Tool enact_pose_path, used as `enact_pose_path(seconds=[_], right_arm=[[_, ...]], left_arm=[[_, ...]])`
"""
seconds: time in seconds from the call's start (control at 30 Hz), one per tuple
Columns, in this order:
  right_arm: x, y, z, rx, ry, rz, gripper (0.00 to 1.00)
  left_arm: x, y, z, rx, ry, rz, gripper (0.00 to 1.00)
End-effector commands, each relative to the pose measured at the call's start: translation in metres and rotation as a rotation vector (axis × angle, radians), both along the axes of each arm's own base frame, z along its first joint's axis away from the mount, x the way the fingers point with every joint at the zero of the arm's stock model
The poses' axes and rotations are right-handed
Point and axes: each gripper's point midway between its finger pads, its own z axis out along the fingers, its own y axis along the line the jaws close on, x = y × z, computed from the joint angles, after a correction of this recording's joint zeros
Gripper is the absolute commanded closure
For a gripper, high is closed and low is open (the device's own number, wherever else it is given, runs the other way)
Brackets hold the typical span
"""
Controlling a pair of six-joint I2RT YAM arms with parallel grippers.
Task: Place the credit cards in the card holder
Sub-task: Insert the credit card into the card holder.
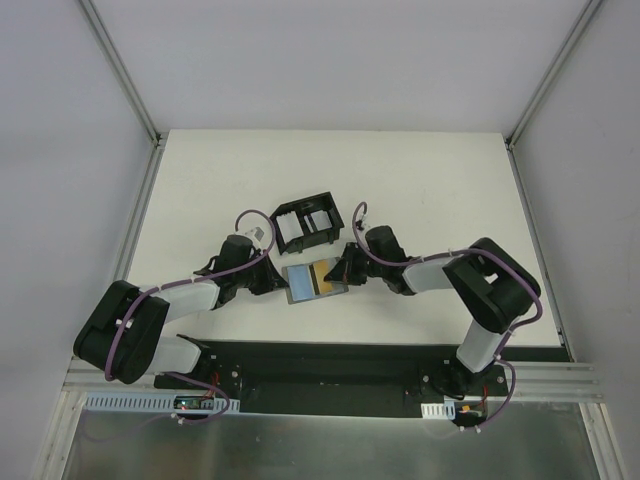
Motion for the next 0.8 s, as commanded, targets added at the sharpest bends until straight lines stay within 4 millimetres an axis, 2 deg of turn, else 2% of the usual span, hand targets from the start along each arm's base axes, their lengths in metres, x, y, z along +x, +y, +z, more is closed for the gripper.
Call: enact_pose_path(seconds=[0.0, 0.23, 0.4, 0.63, 0.77], right_arm=[[-0.010, 0.000, -0.016, -0.035, 0.035, 0.019, 1.00], [-0.008, 0.005, -0.017, -0.031, 0.057, 0.014, 1.00], [0.001, 0.000, -0.015, -0.062, 0.018, -0.016, 1.00], [0.015, -0.024, -0.012, -0.131, -0.034, -0.092, 1.00], [0.015, -0.022, -0.009, -0.115, -0.045, -0.098, 1.00]], left_arm=[[-0.008, 0.009, -0.012, 0.030, 0.043, 0.018, 1.00], [-0.007, 0.008, -0.010, 0.022, 0.037, 0.017, 1.00], [-0.008, 0.008, -0.010, 0.021, 0.039, 0.020, 1.00], [-0.008, 0.009, -0.010, 0.025, 0.035, 0.024, 1.00], [-0.008, 0.008, -0.010, 0.022, 0.037, 0.017, 1.00]])
